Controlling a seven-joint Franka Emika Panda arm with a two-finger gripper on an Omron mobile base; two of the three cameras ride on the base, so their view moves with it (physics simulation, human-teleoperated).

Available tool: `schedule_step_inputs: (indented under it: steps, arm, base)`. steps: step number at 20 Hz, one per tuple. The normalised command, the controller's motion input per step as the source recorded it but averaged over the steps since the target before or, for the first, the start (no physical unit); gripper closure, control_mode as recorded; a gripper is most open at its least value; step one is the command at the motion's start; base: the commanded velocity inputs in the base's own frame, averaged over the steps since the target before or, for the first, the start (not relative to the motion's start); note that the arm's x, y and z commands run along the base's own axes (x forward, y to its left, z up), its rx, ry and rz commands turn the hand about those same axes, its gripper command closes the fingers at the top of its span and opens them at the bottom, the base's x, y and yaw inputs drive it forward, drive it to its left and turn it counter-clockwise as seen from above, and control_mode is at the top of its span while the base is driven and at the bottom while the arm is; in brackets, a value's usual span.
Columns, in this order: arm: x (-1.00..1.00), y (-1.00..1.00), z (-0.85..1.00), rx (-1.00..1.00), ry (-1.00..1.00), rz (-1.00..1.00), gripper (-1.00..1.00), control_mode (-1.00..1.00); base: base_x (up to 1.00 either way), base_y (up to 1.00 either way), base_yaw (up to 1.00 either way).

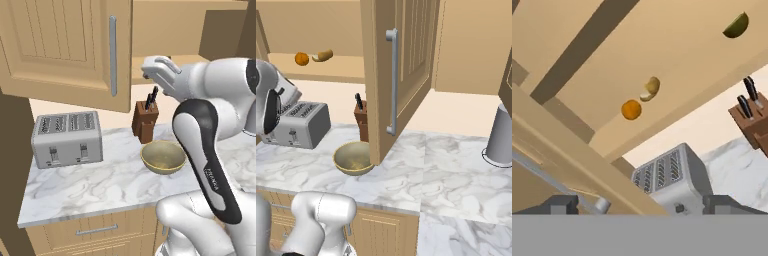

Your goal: Open the cabinet. Pick the orange and kiwi from the cabinet and place them into the bowl. Then close the cabinet.

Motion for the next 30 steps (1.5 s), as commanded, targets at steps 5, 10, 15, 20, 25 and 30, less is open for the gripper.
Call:
schedule_step_inputs:
  steps: [5,10,15,20,25,30]
  arm:
    - [0.25,0.04,-0.21,0.04,0.01,0.22,-1.0,-1.0]
    - [0.31,0.01,-0.08,0.05,0.05,0.19,-1.0,-1.0]
    - [0.39,0.0,0.0,0.11,0.03,0.14,-1.0,-1.0]
    - [0.4,0.07,-0.02,0.09,0.03,0.11,-1.0,-1.0]
    - [0.28,0.21,0.0,0.07,0.01,0.09,-1.0,-1.0]
    - [0.21,0.39,0.0,0.02,0.02,0.07,-1.0,-1.0]
  base:
    - [0.0,0.0,0.0]
    - [0.0,0.0,0.0]
    - [0.0,0.0,0.0]
    - [0.0,0.0,0.0]
    - [0.0,0.0,0.0]
    - [0.0,0.0,0.0]
